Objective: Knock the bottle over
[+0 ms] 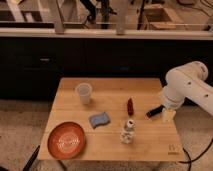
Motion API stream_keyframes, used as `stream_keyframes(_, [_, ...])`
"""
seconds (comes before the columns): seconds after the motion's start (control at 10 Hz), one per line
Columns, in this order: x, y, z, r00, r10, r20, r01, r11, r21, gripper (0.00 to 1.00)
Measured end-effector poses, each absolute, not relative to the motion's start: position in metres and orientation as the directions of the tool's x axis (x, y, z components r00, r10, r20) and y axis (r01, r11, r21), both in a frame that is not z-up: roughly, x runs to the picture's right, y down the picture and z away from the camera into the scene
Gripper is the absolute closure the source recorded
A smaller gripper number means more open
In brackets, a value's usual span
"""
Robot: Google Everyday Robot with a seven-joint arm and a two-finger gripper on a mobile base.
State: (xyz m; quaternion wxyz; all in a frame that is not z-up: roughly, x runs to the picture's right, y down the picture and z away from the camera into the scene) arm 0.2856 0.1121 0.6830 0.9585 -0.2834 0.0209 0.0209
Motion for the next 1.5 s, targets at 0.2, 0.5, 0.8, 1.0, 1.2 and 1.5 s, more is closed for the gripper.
stream_keyframes(0.2, [0.270,0.129,0.682,1.000,-0.017,-0.021,0.003,0.835,-0.551,0.20])
stream_keyframes(0.5, [0.255,0.145,0.683,0.997,-0.072,0.008,0.064,0.827,-0.558,0.20])
stream_keyframes(0.8, [0.247,0.155,0.684,0.993,-0.109,0.037,0.110,0.821,-0.560,0.20])
stream_keyframes(1.0, [0.231,0.165,0.683,0.987,-0.144,0.065,0.155,0.814,-0.560,0.20])
stream_keyframes(1.2, [0.223,0.172,0.684,0.982,-0.170,0.087,0.189,0.807,-0.559,0.20])
stream_keyframes(1.5, [0.212,0.181,0.685,0.974,-0.196,0.114,0.226,0.799,-0.558,0.20])
